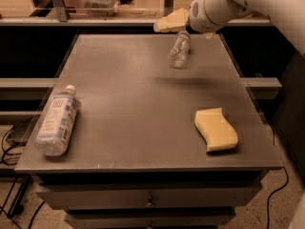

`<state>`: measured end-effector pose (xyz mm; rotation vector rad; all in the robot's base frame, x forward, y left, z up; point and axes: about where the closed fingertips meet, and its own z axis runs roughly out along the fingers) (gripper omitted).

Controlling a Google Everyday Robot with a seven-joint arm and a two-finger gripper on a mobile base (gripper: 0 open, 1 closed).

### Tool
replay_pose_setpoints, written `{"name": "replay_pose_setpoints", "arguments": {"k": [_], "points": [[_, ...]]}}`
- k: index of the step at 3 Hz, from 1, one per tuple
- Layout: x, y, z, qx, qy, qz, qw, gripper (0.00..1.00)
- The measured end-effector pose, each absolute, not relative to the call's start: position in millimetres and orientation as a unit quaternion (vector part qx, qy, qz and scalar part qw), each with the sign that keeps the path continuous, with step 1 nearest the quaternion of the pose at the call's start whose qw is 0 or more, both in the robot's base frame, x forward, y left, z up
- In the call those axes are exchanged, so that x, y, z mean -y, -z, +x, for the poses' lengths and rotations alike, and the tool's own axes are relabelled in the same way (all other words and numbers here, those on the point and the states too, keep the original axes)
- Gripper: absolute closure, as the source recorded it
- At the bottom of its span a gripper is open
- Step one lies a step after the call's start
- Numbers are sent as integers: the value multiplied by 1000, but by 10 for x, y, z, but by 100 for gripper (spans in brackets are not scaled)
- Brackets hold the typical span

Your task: Move water bottle near blue plastic bottle

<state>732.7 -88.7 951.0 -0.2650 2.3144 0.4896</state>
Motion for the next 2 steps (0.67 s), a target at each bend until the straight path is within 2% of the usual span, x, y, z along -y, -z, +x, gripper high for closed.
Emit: {"name": "replay_pose_setpoints", "arguments": {"k": [2], "points": [[883, -9189, 7873, -917, -169, -88, 351, 0]]}}
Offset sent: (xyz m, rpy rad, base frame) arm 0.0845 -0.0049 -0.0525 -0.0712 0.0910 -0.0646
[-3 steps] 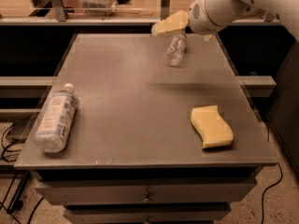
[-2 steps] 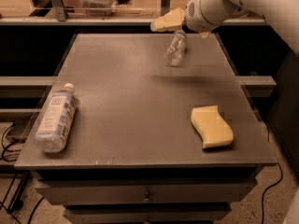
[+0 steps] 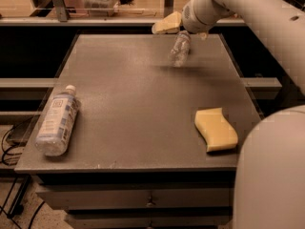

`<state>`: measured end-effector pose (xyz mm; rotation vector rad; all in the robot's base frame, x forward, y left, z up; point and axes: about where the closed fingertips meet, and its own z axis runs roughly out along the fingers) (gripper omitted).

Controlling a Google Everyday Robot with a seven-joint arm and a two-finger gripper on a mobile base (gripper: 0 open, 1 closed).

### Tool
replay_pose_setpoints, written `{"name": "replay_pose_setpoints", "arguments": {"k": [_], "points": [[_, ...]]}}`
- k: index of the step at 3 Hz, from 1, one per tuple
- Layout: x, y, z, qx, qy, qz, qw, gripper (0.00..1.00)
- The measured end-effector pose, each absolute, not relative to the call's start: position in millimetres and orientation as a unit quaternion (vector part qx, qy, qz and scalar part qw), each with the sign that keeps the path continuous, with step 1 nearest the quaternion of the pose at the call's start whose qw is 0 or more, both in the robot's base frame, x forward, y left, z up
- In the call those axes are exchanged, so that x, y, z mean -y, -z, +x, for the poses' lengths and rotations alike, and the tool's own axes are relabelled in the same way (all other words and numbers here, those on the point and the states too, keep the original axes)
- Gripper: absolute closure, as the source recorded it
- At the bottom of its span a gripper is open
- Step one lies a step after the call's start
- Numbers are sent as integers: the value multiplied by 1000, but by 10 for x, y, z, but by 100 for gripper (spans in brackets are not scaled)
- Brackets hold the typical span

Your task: Move water bottle near blue plastic bottle

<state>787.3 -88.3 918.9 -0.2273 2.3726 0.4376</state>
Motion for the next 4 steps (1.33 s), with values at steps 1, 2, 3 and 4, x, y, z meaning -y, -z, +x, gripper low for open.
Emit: {"name": "replay_pose_setpoints", "arguments": {"k": [1, 2, 3, 4], "points": [[943, -8920, 8033, -928, -156, -77, 329, 0], [996, -8710, 8110, -936, -149, -66, 311, 0], [976, -8571, 8123, -942, -146, -70, 295, 19], [939, -8595, 8117, -943, -141, -79, 291, 42]]}}
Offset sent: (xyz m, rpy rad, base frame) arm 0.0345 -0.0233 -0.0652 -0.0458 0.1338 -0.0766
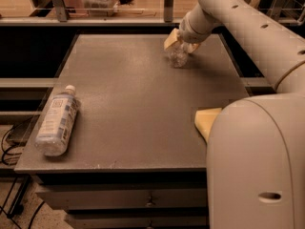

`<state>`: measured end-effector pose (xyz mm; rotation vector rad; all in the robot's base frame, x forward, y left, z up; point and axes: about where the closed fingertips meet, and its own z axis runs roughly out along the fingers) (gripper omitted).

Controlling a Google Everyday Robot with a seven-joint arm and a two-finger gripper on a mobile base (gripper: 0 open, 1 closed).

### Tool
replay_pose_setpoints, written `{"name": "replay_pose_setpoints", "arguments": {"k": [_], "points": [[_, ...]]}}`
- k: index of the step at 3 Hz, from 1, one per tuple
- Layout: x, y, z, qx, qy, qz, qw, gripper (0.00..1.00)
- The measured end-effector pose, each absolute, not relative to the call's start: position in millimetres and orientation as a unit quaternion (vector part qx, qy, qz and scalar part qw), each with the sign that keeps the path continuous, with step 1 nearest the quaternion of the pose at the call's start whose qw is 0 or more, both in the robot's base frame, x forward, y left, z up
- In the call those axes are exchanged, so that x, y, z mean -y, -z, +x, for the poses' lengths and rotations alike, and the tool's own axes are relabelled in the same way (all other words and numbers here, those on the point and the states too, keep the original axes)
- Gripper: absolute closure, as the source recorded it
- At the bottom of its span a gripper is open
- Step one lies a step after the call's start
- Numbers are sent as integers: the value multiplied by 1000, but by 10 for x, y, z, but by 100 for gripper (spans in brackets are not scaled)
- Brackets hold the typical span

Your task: Move water bottle near blue plastic bottle

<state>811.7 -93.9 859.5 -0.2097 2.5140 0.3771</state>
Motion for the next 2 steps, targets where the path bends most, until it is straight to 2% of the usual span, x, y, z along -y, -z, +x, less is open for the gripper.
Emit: {"name": "replay_pose_setpoints", "arguments": {"k": [2], "points": [[779, -9012, 8011, -930, -141, -131, 314, 88]]}}
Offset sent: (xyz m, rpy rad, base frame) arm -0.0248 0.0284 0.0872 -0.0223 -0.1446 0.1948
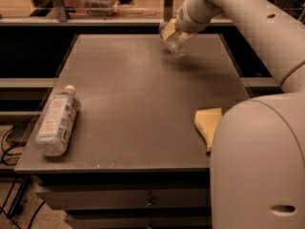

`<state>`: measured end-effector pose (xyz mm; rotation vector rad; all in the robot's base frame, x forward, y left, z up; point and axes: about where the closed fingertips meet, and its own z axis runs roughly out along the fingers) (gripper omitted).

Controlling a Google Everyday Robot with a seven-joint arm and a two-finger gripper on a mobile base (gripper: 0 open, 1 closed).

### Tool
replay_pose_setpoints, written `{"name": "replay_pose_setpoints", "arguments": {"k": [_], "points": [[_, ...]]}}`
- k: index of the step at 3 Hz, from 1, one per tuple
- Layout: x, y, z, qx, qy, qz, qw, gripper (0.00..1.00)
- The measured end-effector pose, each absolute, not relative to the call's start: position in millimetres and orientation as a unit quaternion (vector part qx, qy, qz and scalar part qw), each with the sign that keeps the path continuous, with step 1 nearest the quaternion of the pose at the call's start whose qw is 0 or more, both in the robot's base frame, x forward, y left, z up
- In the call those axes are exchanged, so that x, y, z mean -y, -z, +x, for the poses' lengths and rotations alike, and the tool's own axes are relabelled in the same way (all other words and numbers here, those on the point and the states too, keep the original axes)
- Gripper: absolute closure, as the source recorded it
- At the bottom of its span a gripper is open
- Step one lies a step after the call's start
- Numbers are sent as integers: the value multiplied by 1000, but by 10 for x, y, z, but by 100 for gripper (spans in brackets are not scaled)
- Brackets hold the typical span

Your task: Move water bottle near blue plastic bottle

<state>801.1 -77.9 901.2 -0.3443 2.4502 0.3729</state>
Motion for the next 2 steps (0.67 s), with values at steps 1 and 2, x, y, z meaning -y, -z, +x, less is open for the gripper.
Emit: {"name": "replay_pose_setpoints", "arguments": {"k": [1, 2], "points": [[587, -9447, 7826, -902, -184, -190, 340, 100], [276, -9814, 7484, -864, -236, -267, 355, 100]]}}
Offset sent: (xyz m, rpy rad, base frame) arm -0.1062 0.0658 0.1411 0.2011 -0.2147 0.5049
